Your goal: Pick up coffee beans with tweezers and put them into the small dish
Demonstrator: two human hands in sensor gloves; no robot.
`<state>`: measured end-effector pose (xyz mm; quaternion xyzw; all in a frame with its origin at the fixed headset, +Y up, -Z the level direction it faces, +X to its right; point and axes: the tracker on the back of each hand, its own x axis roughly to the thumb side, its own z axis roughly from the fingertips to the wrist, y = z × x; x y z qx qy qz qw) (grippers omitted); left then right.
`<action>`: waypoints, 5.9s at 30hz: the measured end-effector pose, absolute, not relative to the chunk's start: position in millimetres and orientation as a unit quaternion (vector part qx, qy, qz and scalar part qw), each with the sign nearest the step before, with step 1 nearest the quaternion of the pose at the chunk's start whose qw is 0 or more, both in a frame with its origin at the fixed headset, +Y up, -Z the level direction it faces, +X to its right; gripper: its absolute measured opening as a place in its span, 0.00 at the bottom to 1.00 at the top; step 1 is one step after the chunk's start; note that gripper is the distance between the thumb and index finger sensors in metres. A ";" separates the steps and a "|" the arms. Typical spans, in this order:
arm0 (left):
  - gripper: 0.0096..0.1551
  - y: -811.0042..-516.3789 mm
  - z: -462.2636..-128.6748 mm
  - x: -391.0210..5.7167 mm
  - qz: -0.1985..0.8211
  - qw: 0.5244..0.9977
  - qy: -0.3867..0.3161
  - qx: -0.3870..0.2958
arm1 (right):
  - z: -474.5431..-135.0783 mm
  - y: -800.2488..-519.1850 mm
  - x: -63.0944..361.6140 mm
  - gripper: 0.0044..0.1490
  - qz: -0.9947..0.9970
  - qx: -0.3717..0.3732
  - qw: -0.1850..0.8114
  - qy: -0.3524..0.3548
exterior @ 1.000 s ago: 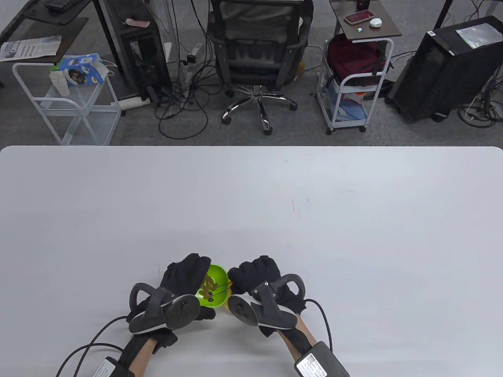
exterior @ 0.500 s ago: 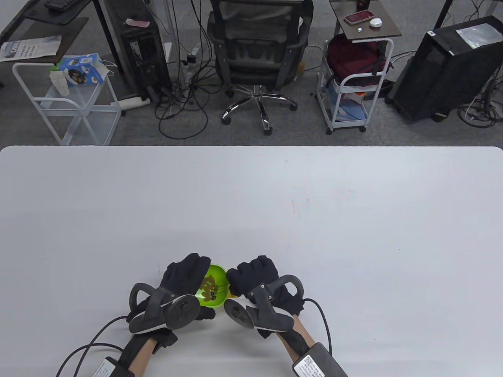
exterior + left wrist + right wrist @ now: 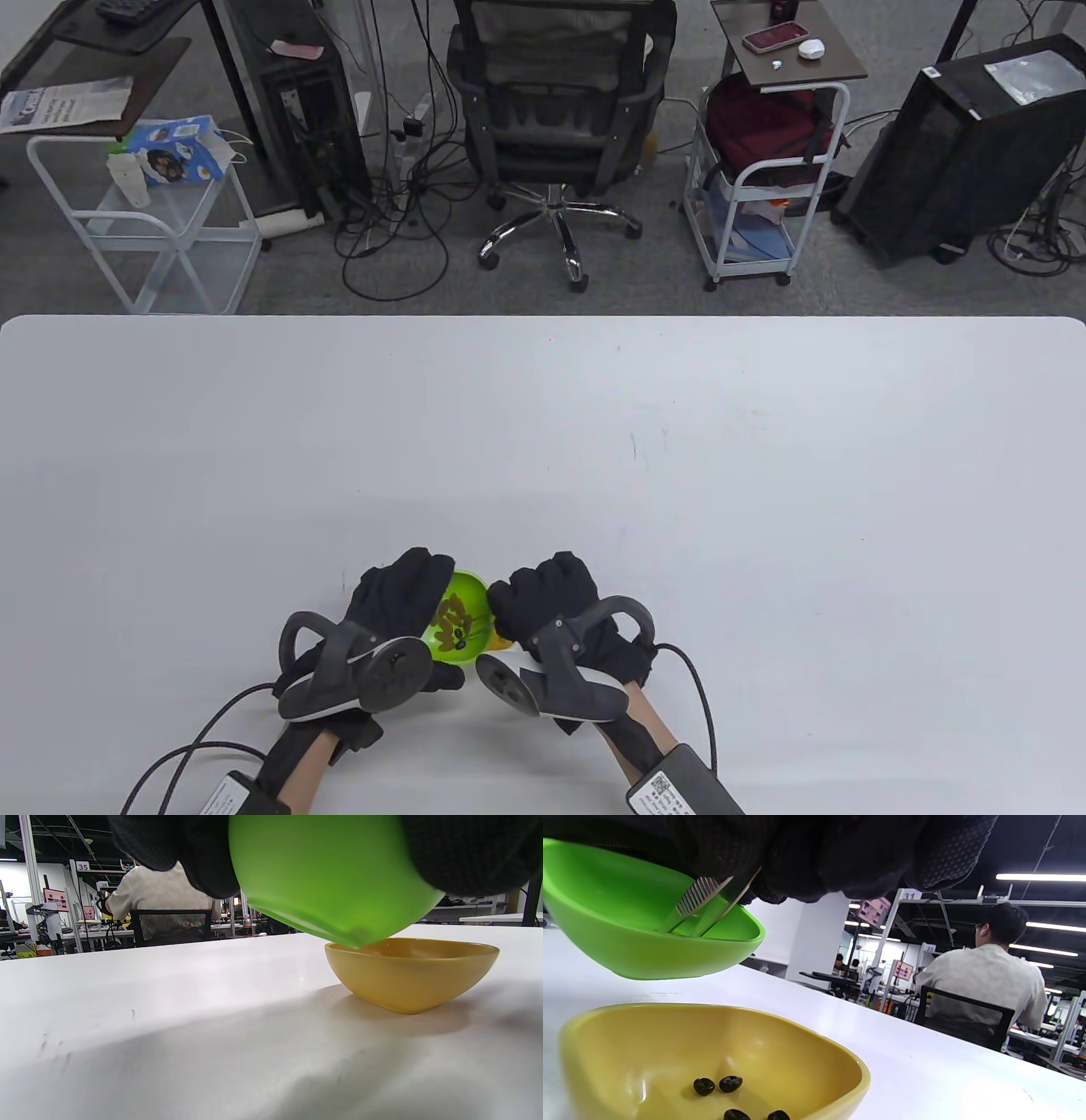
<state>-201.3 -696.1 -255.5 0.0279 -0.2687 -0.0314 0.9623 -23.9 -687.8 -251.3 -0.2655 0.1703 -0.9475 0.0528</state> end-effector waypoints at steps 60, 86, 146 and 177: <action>0.71 -695.9 -255.1 -201.1 -0.027 0.962 -0.270 0.029 | -264.4 -667.2 36.9 0.27 -0.971 -0.178 -0.063 0.145; 0.71 -695.4 -255.0 -201.1 -0.030 0.962 -0.270 0.029 | -258.1 -687.0 -8.7 0.26 -0.962 -0.249 -0.010 0.109; 0.71 -695.4 -255.4 -201.7 -0.030 0.962 -0.268 0.029 | -268.0 -667.8 28.4 0.26 -0.974 -0.183 -0.053 0.124; 0.71 -693.3 -252.5 -200.0 -0.024 0.961 -0.273 0.034 | -277.4 -679.4 59.1 0.27 -0.984 -0.138 -0.081 0.078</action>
